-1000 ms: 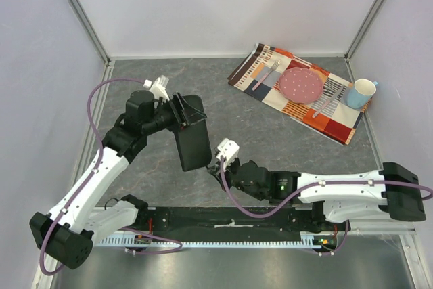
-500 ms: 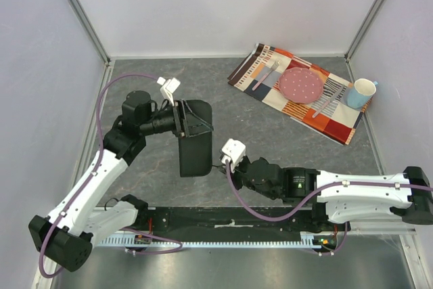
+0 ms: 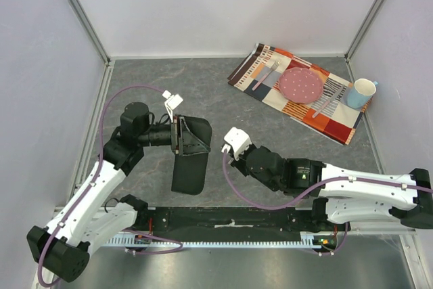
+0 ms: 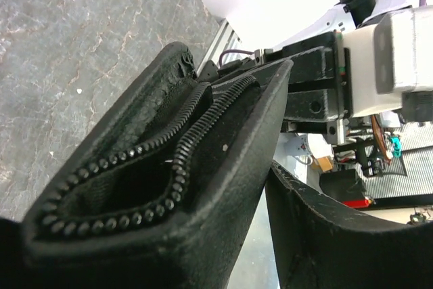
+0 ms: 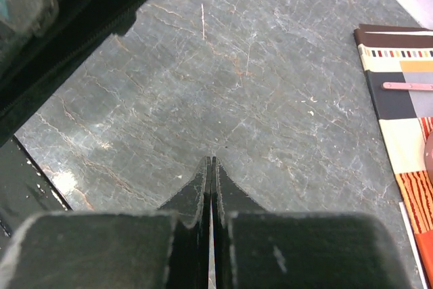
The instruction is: Sort the hair-cutting tools
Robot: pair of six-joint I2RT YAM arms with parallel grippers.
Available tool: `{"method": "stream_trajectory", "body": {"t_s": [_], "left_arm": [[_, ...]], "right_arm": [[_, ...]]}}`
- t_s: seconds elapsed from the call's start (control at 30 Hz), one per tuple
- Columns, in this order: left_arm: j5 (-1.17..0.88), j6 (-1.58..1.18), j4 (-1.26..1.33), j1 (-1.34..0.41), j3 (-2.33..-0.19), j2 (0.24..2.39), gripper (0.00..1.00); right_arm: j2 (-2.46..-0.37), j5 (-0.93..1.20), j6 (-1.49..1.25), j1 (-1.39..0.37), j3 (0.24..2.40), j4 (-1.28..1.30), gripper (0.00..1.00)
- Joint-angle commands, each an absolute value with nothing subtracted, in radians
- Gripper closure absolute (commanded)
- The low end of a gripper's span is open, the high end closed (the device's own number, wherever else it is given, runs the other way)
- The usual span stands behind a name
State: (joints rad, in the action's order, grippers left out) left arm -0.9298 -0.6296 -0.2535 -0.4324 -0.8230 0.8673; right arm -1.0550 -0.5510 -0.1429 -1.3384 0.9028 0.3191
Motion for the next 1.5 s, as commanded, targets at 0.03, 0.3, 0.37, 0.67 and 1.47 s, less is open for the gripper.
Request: {"method": "stream_trajectory", "body": {"t_s": [0.03, 0.3, 0.37, 0.67, 1.47], "left_arm": [[-1.006, -0.626, -0.169, -0.43, -0.821, 0.848, 0.98], [-0.988, -0.734, -0.025, -0.43, -0.812, 0.835, 0.98], [-0.988, -0.791, 0.072, -0.43, -0.775, 0.816, 0.98], [-1.075, -0.96, 0.328, -0.431, -0.759, 0.828, 0.98], [-1.123, -1.124, 0.5, -0.431, -0.792, 0.782, 0.98]], "right_arm": [[-1.068, -0.529, -0.141, -1.332, 0.96, 0.325, 1.0], [-0.996, -0.412, -0.327, -1.33, 0.966, 0.308, 0.4], [-0.968, -0.379, -0.362, -1.327, 0.971, 0.293, 0.36], [-0.907, -0.183, -0.5, -1.312, 1.08, 0.295, 0.3], [-1.104, -0.029, -0.589, -1.31, 1.08, 0.025, 0.37]]}}
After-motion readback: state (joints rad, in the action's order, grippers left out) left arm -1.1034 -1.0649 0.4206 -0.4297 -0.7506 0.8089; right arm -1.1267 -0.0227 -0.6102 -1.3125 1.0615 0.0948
